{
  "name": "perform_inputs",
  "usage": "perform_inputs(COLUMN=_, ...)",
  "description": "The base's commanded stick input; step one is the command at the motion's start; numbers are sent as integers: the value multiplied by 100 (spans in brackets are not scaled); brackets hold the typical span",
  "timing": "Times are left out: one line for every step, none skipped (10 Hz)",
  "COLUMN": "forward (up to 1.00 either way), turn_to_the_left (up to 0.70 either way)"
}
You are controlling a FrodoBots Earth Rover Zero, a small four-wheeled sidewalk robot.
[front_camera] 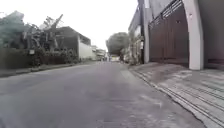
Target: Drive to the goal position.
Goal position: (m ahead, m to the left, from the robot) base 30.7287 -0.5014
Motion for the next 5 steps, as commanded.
perform_inputs(forward=100, turn_to_the_left=6)
perform_inputs(forward=100, turn_to_the_left=6)
perform_inputs(forward=100, turn_to_the_left=6)
perform_inputs(forward=100, turn_to_the_left=6)
perform_inputs(forward=100, turn_to_the_left=6)
